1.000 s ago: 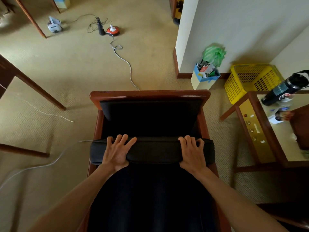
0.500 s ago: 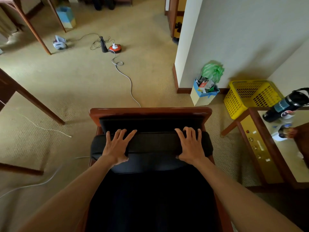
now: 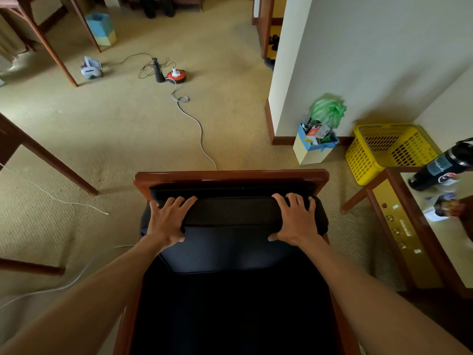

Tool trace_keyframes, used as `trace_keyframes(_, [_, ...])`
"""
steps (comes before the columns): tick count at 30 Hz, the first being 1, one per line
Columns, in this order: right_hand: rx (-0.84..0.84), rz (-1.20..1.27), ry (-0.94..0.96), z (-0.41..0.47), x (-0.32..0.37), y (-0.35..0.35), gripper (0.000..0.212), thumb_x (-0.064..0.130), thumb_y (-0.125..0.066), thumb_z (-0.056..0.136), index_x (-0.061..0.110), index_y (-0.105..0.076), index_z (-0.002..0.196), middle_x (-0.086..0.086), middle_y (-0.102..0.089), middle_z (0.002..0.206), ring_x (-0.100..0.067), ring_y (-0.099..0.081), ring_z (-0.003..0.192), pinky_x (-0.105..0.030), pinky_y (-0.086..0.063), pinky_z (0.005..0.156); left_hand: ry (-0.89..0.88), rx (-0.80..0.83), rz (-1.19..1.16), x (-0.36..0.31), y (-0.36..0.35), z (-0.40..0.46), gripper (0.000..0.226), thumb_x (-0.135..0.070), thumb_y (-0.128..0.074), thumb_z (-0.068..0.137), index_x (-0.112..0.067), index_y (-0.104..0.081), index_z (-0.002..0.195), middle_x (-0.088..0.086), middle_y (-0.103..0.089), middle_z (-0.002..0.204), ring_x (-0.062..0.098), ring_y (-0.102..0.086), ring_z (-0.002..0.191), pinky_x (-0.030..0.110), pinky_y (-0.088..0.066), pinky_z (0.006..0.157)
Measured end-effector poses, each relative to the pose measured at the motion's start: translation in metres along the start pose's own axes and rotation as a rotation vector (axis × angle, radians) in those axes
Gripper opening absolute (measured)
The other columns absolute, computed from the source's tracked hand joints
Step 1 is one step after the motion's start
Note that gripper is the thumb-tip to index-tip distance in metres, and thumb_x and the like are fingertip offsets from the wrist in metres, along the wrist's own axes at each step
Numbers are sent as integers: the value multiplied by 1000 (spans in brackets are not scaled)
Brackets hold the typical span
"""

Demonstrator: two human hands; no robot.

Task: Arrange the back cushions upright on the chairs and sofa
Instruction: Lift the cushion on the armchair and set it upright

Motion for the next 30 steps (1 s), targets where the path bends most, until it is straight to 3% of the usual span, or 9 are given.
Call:
trace_keyframes(4, [-2,-33,-33,-9,-17,6,112,73,-74,54,36,-19,145,-4,-34,142,-28,-30,135,-63,-19,111,-77,-88,70,-11,17,3,111,-46,-84,56,-34,-24,149,-8,-52,127,19,-48,119,50,-31,93])
trace_keyframes(7, [22,-17,-23,-4,-18,3,115,71,-73,58,36,-13,149,-5,-29,146,-29,-24,140,-67,-14,113,-47,-59,50,-7,19,9,116,-47,-85,55,-36,-19,150,-6,-46,134,21,-43,123,52,-32,94])
trace_keyframes(10, [40,-4,1,5,-7,-2,119,67,-73,65,34,0,153,-9,-15,155,-30,-9,147,-68,-2,113,-18,2,26,-1,6,13,123,-45,-83,61,-34,-3,154,-2,-31,149,23,-31,138,57,-30,102])
trace_keyframes(12, [21,-24,6,4,-1,-2,117,63,-72,70,32,3,153,-11,-9,158,-32,-3,149,-69,-2,114,3,25,-27,4,-2,11,128,-40,-83,65,-34,8,153,1,-17,159,25,-15,147,62,-25,108])
trace_keyframes(16, [-143,-47,5,-17,4,-11,105,56,-72,75,26,-9,155,-16,-12,159,-36,-6,149,-73,-7,111,16,-45,-122,-8,-15,-5,128,-26,-81,70,-35,17,151,2,7,164,25,9,150,67,-10,113])
trace_keyframes(20, [-192,-38,-14,-24,4,-24,99,54,-70,78,25,-14,154,-16,-18,159,-37,-10,149,-70,-7,113,23,-137,-144,-15,-28,-10,124,-36,-84,67,-35,3,154,4,-5,164,29,1,150,66,-3,111])
trace_keyframes(30, [-85,-35,-31,3,1,-24,94,55,-57,88,31,6,153,-11,2,163,-32,12,150,-66,5,115,56,-100,-125,-15,-30,10,118,-38,-77,76,-37,13,152,0,3,165,28,7,151,65,0,113])
Point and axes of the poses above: each hand's wrist, its own z-axis towards the middle knuckle, its own y-axis out of the back of the hand, x = y × z, the point moved 6 cm from there along z, towards the middle knuckle
